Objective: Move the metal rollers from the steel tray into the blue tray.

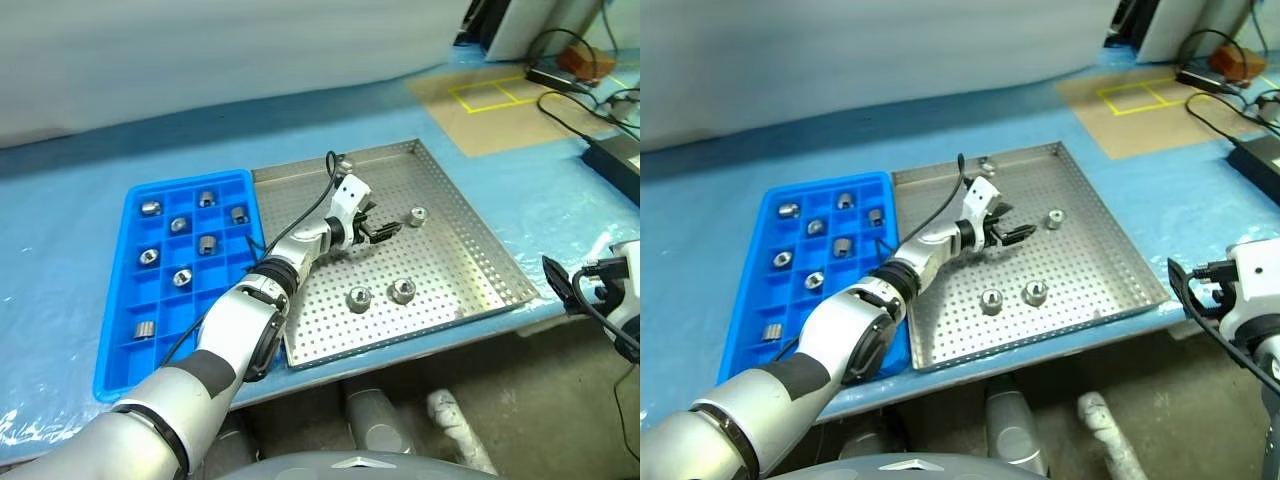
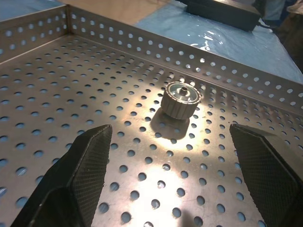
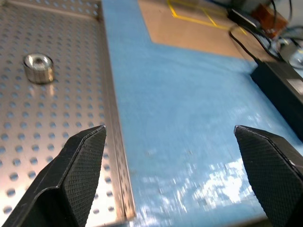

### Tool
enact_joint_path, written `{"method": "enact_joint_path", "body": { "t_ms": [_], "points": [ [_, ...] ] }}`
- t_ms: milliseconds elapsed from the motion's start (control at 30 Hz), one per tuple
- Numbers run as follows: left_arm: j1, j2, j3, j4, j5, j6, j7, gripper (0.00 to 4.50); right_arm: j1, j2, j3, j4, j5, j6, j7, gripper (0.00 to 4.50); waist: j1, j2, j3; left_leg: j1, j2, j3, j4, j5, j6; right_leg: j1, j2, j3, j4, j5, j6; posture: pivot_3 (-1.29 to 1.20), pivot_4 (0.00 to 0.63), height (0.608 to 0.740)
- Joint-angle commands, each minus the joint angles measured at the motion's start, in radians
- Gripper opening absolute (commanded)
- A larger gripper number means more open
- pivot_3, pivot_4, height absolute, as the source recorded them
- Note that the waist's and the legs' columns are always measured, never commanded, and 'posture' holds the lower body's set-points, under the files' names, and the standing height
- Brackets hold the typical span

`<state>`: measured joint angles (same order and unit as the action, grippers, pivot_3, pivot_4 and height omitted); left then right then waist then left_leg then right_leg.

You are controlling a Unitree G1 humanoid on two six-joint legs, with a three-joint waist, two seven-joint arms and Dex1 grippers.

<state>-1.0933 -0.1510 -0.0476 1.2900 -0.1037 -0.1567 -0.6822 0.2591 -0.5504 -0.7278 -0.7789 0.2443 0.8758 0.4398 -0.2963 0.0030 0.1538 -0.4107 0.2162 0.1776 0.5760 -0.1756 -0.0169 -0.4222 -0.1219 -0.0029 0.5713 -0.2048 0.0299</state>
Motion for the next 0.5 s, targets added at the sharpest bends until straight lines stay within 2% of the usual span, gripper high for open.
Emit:
{"method": "enact_joint_path", "body": {
  "t_ms": [33,133,267,500],
  "points": [
    [-0.065,-0.153,0.015,-0.006,-0.006,-0.006,-0.075,4.24,0.015,0.01,-0.069,-0.083,0.029,0.031,-0.012,4.5,-0.036,0.0,0.0,0.0,-0.004,0.0,0.0,-0.001,0.002,0.0,-0.003,0.0,0.0,0.0,0.003,-0.95,0.15,0.74],
    [-0.067,-0.14,0.02,-0.026,-0.026,0.014,-0.207,4.24,0.016,0.001,-0.063,-0.082,0.037,0.039,-0.012,4.5,-0.081,0.0,0.0,-0.002,-0.01,-0.001,0.002,-0.003,0.006,0.001,-0.01,0.0,-0.001,-0.001,0.007,-0.94,0.15,0.74],
    [-0.078,-0.099,0.014,-0.002,0.028,-0.024,-0.026,4.24,0.0,-0.024,-0.031,-0.077,0.037,0.046,-0.015,4.5,-0.12,0.0,0.0,-0.004,-0.012,-0.002,0.004,-0.004,0.007,0.001,-0.013,-0.003,-0.002,-0.002,0.01,-0.95,0.15,0.74],
    [-0.112,-0.126,0.049,0.026,0.05,-0.055,0.19,4.24,0.019,-0.023,-0.049,-0.122,0.039,0.068,-0.017,4.5,-0.153,0.001,-0.001,-0.008,-0.016,-0.004,0.005,-0.005,0.008,0.002,-0.02,-0.01,-0.002,-0.004,0.018,-1.0,0.15,0.74]
  ]
}}
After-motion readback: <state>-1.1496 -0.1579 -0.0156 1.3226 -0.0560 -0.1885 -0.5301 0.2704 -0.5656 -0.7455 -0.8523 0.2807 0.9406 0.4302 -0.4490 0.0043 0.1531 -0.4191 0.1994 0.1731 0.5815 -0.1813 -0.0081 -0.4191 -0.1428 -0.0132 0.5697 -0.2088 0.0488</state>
